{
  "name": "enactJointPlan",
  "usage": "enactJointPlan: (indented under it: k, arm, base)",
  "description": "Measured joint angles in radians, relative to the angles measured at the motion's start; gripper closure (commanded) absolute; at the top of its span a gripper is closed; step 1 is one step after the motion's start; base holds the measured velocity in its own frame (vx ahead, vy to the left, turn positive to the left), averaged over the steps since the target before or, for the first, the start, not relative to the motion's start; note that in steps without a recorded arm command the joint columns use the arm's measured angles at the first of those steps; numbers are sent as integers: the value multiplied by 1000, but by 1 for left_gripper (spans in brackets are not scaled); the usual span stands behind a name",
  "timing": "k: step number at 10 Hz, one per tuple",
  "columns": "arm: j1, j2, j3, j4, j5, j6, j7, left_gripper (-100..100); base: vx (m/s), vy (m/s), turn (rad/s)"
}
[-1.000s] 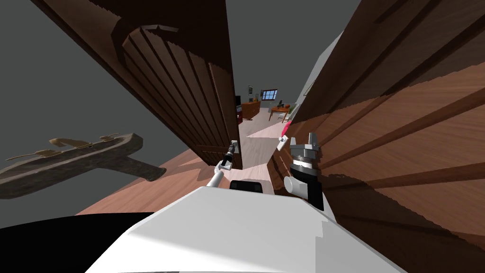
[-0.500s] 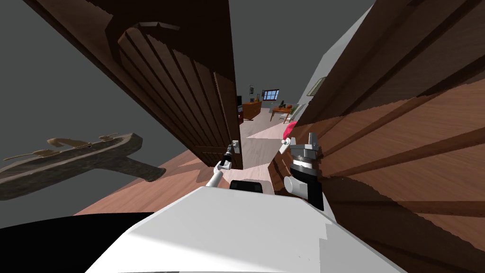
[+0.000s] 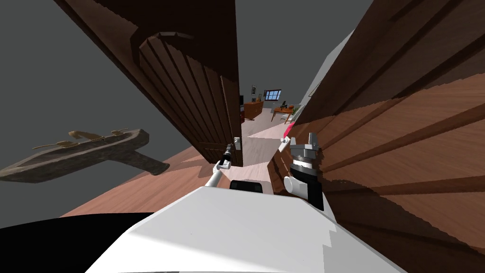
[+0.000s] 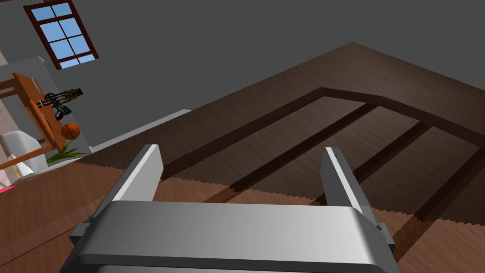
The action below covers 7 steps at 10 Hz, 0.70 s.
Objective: Push the door open
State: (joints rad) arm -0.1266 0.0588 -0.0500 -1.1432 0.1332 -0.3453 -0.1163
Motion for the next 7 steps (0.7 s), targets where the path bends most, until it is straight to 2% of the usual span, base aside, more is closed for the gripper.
enactJointPlan:
  k: [3, 4, 5, 7]
  arm:
    - [4, -22, 0, -12, 5, 29, 1, -100]
    - [2, -34, 0, -12, 8, 38, 2, -100]
    - [2, -36, 0, -11, 8, 40, 3, -100]
    - [0, -21, 3, -7, 6, 35, -1, -100]
  base:
    - [-230, -100, 48]
    - [-92, -39, 9]
    - [126, -1, -31]
    - [208, -11, -10]
